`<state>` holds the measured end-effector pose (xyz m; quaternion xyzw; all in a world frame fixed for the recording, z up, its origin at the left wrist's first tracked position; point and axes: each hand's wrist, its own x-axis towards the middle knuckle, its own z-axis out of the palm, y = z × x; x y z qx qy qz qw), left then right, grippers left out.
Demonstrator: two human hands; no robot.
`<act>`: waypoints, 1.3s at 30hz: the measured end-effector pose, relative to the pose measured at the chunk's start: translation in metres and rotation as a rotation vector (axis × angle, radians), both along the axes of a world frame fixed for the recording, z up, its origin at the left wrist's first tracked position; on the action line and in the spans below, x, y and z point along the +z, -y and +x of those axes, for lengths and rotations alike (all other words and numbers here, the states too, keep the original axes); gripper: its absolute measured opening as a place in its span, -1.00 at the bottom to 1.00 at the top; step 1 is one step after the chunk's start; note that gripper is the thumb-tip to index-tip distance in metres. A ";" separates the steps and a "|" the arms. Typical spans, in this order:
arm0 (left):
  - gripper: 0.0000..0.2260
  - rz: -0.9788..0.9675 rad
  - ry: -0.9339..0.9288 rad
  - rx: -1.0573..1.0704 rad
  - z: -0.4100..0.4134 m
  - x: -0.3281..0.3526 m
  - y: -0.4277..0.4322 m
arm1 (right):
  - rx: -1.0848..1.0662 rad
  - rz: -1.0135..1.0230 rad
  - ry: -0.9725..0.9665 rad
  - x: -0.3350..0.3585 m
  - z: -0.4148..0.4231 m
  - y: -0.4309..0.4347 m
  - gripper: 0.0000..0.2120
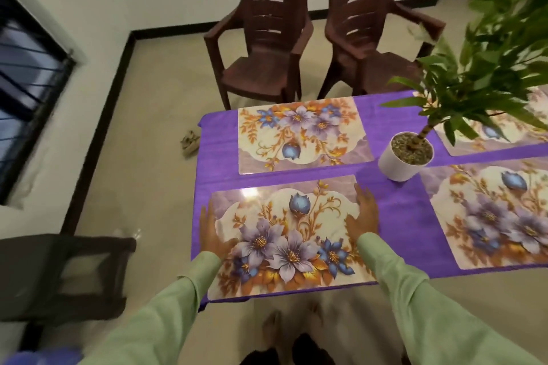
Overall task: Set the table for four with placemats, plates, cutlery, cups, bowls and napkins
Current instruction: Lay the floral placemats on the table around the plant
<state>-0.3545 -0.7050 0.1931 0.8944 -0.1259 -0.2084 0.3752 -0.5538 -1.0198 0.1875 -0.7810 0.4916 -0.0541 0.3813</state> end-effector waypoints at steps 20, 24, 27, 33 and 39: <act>-0.22 0.477 0.078 -0.477 -0.029 -0.023 -0.051 | 0.509 -0.296 -0.552 -0.021 -0.001 -0.105 -0.26; -0.21 0.476 0.090 -0.468 -0.036 -0.024 -0.055 | 0.522 -0.295 -0.558 -0.020 -0.005 -0.107 -0.25; -0.21 0.490 0.089 -0.460 -0.038 -0.023 -0.053 | 0.531 -0.298 -0.569 -0.019 -0.005 -0.107 -0.25; -0.21 0.514 0.084 -0.456 -0.038 -0.020 -0.049 | 0.514 -0.305 -0.558 -0.019 -0.008 -0.107 -0.25; -0.20 0.553 0.076 -0.459 -0.036 -0.019 -0.046 | 0.496 -0.298 -0.554 -0.020 -0.009 -0.110 -0.25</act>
